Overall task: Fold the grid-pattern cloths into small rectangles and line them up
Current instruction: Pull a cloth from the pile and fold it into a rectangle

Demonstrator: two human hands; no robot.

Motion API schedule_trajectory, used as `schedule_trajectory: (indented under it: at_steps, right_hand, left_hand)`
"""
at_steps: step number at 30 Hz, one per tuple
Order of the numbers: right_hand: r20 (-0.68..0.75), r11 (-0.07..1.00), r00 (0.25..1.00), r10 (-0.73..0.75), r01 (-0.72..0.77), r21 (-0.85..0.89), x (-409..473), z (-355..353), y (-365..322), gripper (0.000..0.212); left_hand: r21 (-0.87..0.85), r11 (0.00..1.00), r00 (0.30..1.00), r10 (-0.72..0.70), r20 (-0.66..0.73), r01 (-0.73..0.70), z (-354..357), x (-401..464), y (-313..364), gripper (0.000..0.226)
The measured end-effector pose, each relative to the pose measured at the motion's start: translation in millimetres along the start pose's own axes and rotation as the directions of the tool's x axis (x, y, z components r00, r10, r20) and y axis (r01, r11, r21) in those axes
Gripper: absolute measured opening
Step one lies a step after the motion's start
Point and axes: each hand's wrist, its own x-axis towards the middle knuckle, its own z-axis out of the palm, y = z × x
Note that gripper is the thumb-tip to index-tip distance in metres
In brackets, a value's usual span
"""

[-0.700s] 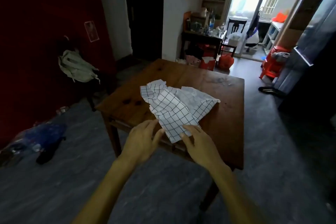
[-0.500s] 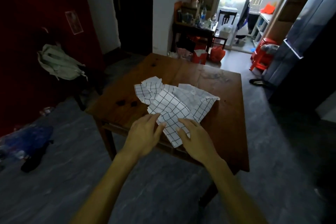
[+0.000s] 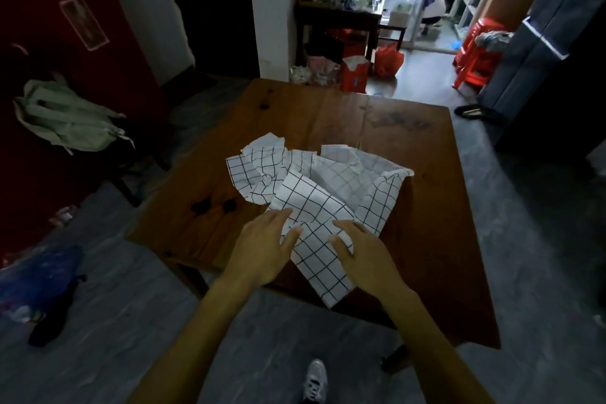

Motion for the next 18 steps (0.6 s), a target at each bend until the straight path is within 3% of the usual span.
schedule_trajectory:
  at_steps: [5, 12, 18]
  right_hand:
    - [0.023, 0.996, 0.998, 0.060, -0.061, 0.068, 55.9, 6.5, 27.6, 0.044]
    - [0.057, 0.990, 0.989, 0.137, -0.138, 0.014, 104.2, 16.5, 57.3, 0.045]
    - [0.077, 0.976, 0.973, 0.218, -0.216, -0.039, 126.4, 41.0, 77.3, 0.049]
  left_hand:
    - [0.090, 0.996, 0.995, -0.019, 0.094, 0.010, 10.3, 71.3, -10.1, 0.054]
    - [0.215, 0.977, 0.990, -0.028, 0.141, -0.003, 43.7, 162.1, -26.1, 0.057]
    - [0.312, 0.938, 0.977, 0.097, 0.191, -0.154, 76.0, 215.5, -41.7, 0.061]
